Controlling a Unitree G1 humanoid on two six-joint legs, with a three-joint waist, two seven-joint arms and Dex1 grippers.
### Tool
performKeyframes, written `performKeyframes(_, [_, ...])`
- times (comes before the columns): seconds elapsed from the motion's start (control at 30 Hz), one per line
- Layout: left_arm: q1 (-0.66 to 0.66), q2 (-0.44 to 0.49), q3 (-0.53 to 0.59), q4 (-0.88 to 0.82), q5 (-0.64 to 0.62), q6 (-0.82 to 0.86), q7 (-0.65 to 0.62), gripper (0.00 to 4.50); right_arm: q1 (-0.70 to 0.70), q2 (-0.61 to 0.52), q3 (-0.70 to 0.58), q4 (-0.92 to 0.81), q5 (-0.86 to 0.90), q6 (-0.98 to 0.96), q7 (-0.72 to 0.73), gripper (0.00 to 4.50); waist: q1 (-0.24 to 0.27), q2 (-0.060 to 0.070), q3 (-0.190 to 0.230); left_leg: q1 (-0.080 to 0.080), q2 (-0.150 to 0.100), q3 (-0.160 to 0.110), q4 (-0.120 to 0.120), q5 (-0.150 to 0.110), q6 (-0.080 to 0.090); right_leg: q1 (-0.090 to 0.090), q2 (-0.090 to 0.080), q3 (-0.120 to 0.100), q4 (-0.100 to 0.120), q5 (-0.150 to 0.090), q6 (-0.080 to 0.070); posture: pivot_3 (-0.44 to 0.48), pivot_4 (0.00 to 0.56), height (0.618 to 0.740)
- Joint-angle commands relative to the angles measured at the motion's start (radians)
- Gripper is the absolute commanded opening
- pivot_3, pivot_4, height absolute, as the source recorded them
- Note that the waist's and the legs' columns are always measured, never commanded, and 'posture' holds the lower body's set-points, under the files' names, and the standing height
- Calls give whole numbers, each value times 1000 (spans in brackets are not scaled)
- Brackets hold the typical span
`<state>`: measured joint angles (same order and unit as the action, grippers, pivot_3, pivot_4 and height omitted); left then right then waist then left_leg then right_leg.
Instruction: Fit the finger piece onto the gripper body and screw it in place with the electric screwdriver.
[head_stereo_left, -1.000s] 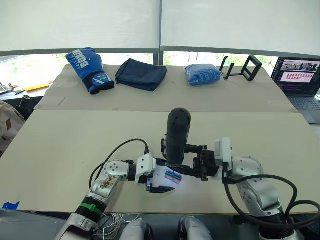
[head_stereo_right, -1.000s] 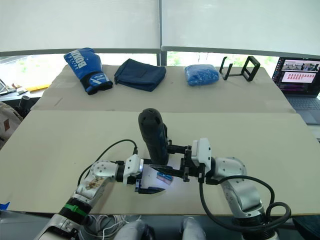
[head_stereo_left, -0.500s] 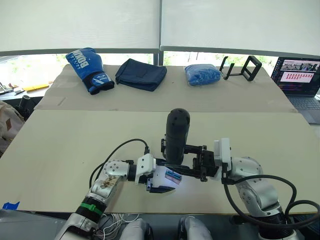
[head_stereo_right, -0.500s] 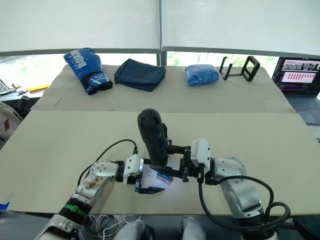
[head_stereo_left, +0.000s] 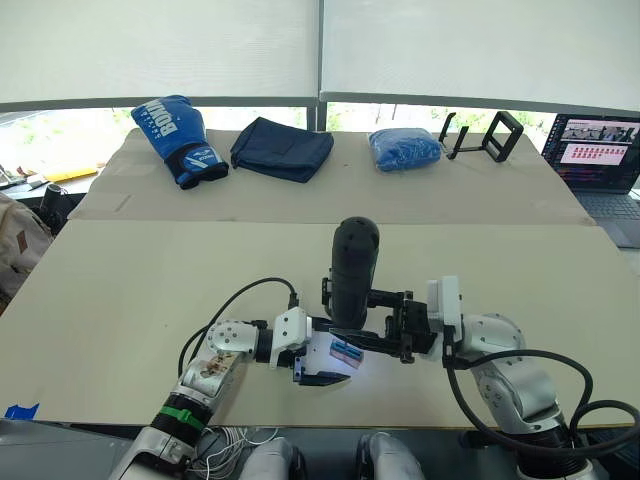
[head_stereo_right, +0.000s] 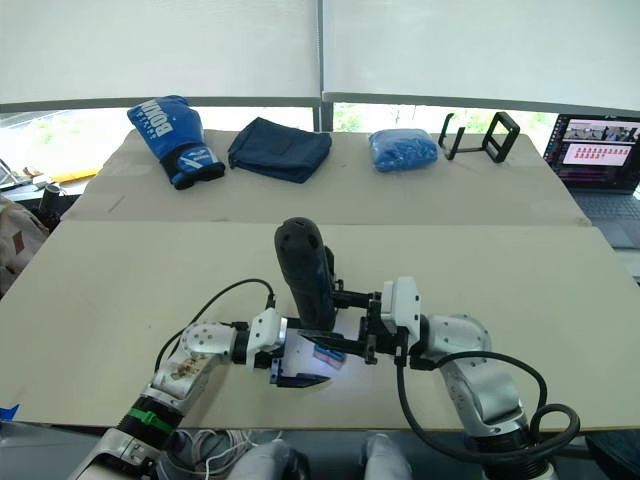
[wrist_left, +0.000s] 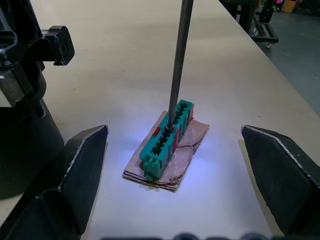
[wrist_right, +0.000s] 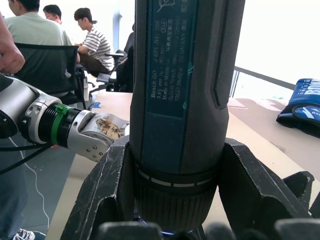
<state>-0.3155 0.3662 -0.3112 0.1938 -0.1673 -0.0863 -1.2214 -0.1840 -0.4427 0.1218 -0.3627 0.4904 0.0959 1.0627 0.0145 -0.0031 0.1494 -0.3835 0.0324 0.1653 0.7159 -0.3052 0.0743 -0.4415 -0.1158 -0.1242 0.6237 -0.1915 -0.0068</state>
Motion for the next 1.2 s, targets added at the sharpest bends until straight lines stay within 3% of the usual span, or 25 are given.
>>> performKeyframes(0.03, [17, -1, -24, 6, 7, 12, 2, 4490, -8, -1, -20, -51, 22, -30, -6, 1943, 0, 0, 0, 0, 0, 0, 0, 0, 0, 0, 0, 0, 0, 0, 0, 0, 150, 740])
performKeyframes(1.2, [13, -5, -23, 15, 7, 13, 6, 4490, -8, 1, -9, -39, 35, 1, -26, 1943, 0, 0, 0, 0, 0, 0, 0, 0, 1, 0, 0, 0, 0, 0, 0, 0, 150, 740])
